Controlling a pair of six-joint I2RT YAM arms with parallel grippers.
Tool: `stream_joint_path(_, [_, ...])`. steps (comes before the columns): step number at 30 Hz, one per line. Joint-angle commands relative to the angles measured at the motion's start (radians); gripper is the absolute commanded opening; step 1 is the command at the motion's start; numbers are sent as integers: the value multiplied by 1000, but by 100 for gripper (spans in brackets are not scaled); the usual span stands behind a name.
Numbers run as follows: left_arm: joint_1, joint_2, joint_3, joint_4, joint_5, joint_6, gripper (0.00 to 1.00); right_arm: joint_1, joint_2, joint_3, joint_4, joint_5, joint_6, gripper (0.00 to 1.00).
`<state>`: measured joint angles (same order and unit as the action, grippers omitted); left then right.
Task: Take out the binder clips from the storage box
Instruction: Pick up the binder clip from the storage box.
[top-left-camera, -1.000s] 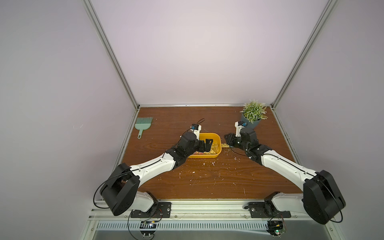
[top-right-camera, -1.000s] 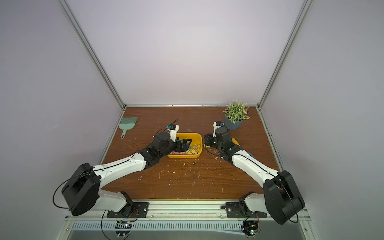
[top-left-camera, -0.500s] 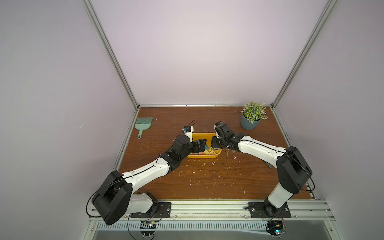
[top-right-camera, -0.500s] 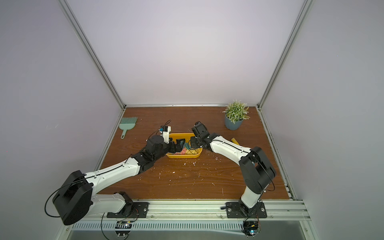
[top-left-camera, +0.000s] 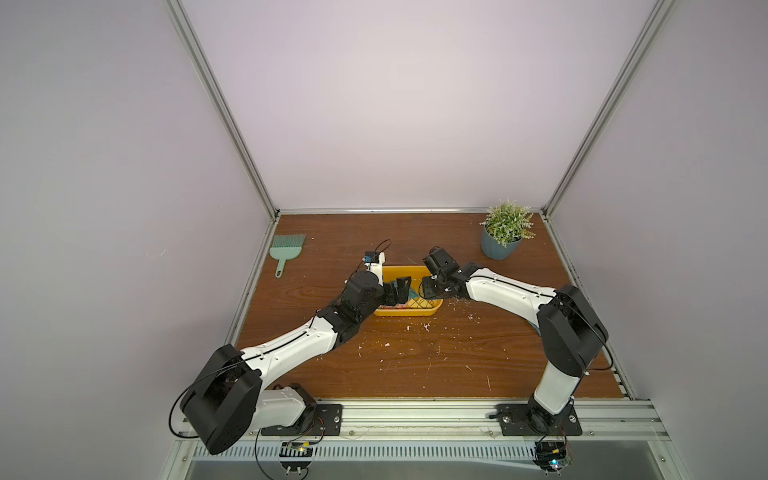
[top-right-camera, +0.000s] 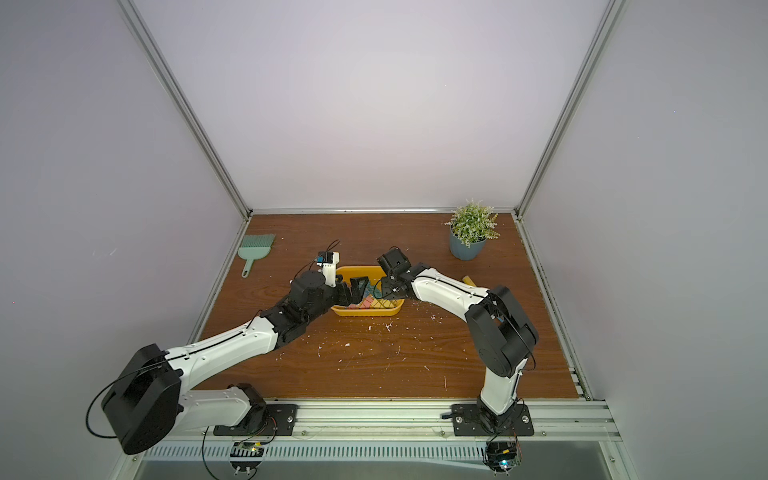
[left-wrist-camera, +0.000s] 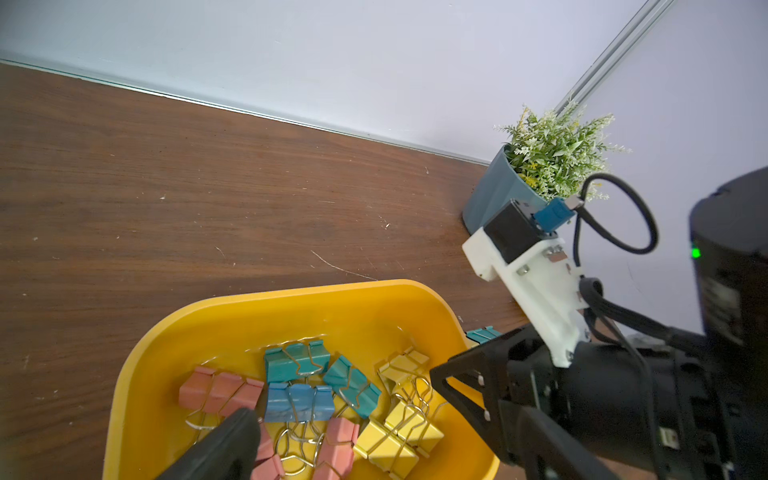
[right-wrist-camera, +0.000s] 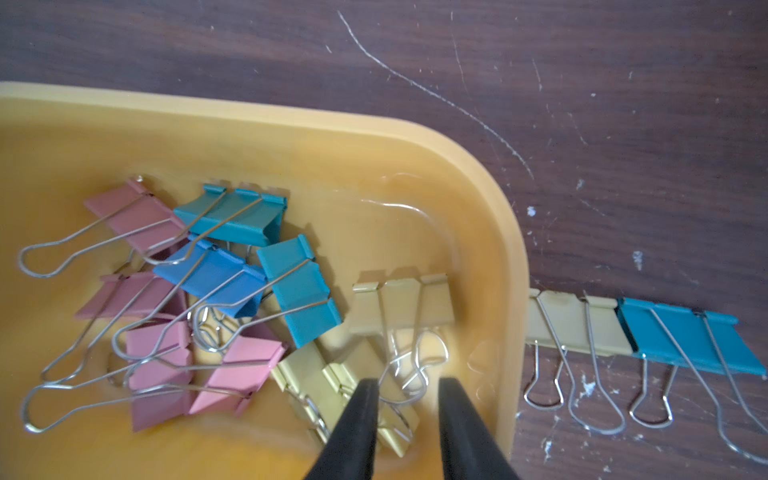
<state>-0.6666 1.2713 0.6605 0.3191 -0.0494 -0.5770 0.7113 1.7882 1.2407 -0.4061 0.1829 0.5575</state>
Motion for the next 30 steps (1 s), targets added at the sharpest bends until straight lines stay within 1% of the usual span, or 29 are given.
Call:
stream_joint_path(1, [9,-9,2,17,-6,-8,100,0,7,40,-13,25,22,31])
stream_joint_path(6, [9,-6,2,15,-5,-9,100,-7,25,44,27,-35,41,31])
stream_joint_path(9, [9,-10,2,12,-6,-5,100,-10,42,56,30,-49,45,30])
stream_joint_path(17, [9,-14,0,8,-14,-1,100,-15,63,73,55,-80,59,27])
stream_joint_path(25, [9,-10,-2,11,-12,-6,100,-26,82,95,58,-72,58,24])
stream_joint_path(30, [8,-7,-1,12,-12,-6,100,-38,85,96,72,-94,57,22])
